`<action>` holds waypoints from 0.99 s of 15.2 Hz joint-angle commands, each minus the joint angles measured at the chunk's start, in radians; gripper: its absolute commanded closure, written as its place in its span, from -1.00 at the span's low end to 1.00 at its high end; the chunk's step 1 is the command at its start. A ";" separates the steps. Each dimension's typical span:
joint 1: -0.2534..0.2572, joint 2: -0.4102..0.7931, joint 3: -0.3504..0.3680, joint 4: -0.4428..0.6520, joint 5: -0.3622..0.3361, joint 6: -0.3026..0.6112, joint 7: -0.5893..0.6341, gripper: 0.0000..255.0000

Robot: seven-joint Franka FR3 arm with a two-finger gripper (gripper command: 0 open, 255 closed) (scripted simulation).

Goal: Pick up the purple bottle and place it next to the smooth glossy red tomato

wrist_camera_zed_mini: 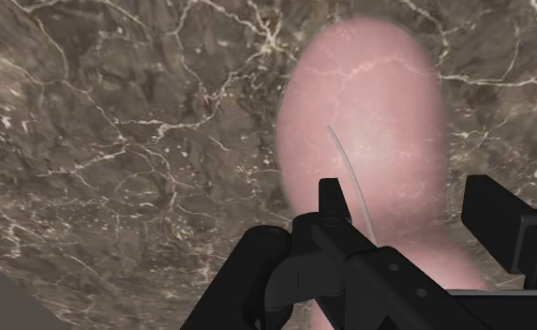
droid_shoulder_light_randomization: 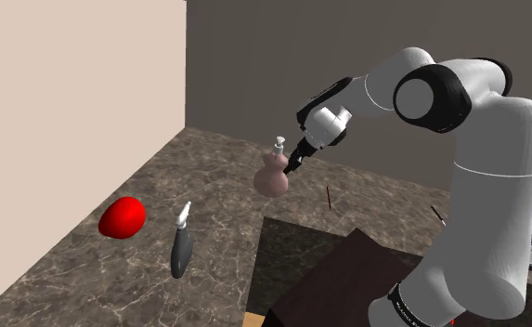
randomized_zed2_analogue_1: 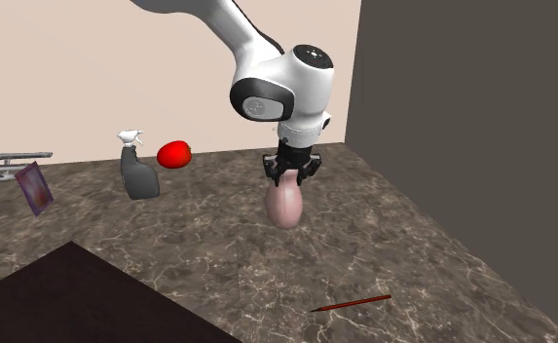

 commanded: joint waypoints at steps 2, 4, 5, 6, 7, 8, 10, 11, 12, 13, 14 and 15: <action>0.000 0.000 0.001 -0.001 0.000 0.000 0.000 1.00; 0.010 -0.021 -0.012 -0.004 -0.026 -0.009 0.022 1.00; 0.014 -0.032 -0.018 -0.005 -0.039 -0.014 0.034 1.00; 0.019 -0.043 -0.024 -0.006 -0.052 -0.019 0.045 1.00; 0.024 -0.054 -0.030 -0.007 -0.065 -0.024 0.057 1.00; 0.028 -0.064 -0.036 -0.008 -0.078 -0.029 0.068 1.00; 0.037 -0.085 -0.048 -0.009 -0.104 -0.039 0.091 1.00; 0.041 -0.096 -0.053 -0.009 -0.118 -0.044 0.103 1.00; 0.045 -0.106 -0.059 -0.009 -0.131 -0.050 0.114 1.00; 0.049 -0.116 -0.064 -0.009 -0.144 -0.055 0.126 1.00; 0.053 -0.126 -0.069 -0.008 -0.157 -0.061 0.137 1.00; 0.057 -0.136 -0.074 -0.007 -0.170 -0.067 0.149 1.00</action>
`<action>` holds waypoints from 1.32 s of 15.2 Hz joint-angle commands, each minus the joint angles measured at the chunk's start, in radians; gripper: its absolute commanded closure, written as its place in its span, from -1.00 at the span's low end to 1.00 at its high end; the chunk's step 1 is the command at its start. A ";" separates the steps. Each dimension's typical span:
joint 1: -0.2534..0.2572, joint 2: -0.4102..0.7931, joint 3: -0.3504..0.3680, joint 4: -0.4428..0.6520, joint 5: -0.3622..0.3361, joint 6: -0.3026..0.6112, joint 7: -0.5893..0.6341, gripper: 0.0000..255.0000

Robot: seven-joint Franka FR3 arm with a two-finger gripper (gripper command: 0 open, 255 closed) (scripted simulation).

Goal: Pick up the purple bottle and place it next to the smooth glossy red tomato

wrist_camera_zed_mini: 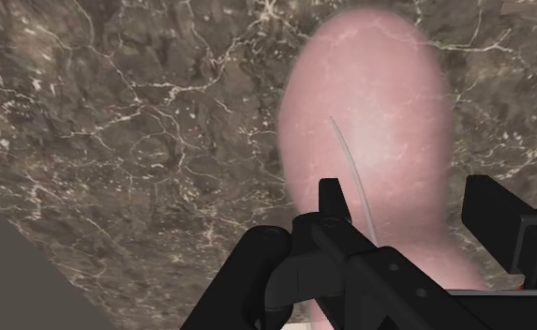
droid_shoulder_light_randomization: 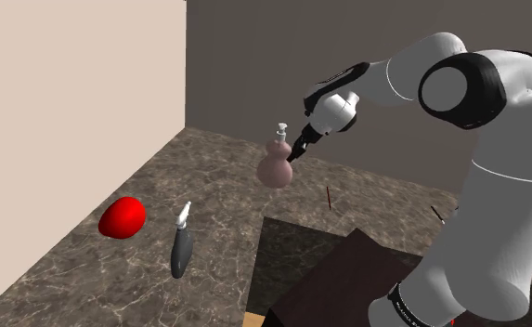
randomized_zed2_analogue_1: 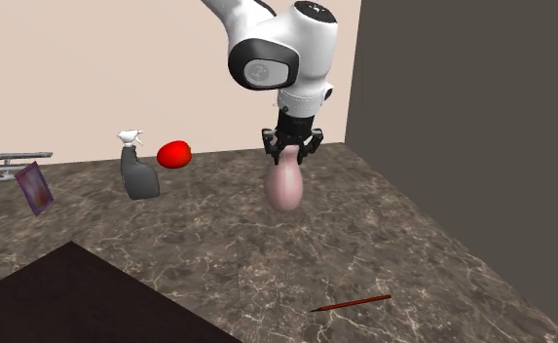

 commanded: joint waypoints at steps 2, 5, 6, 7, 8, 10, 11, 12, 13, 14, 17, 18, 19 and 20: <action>0.011 -0.031 -0.015 0.002 -0.039 -0.017 0.034 1.00; 0.022 -0.060 -0.029 0.007 -0.078 -0.035 0.068 1.00; 0.025 -0.070 -0.033 0.010 -0.091 -0.042 0.080 1.00; 0.028 -0.079 -0.037 0.012 -0.103 -0.049 0.091 1.00; 0.031 -0.088 -0.041 0.015 -0.116 -0.055 0.102 1.00; 0.036 -0.106 -0.048 0.021 -0.140 -0.069 0.124 1.00; 0.039 -0.115 -0.051 0.024 -0.152 -0.077 0.135 1.00; 0.041 -0.123 -0.054 0.028 -0.164 -0.084 0.146 1.00; 0.043 -0.132 -0.057 0.032 -0.176 -0.091 0.157 1.00; 0.046 -0.140 -0.060 0.036 -0.187 -0.099 0.167 1.00; 0.051 -0.164 -0.067 0.050 -0.220 -0.123 0.198 1.00; 0.053 -0.171 -0.069 0.056 -0.230 -0.131 0.208 1.00; 0.054 -0.179 -0.070 0.061 -0.241 -0.140 0.218 1.00; 0.056 -0.186 -0.072 0.067 -0.251 -0.148 0.228 1.00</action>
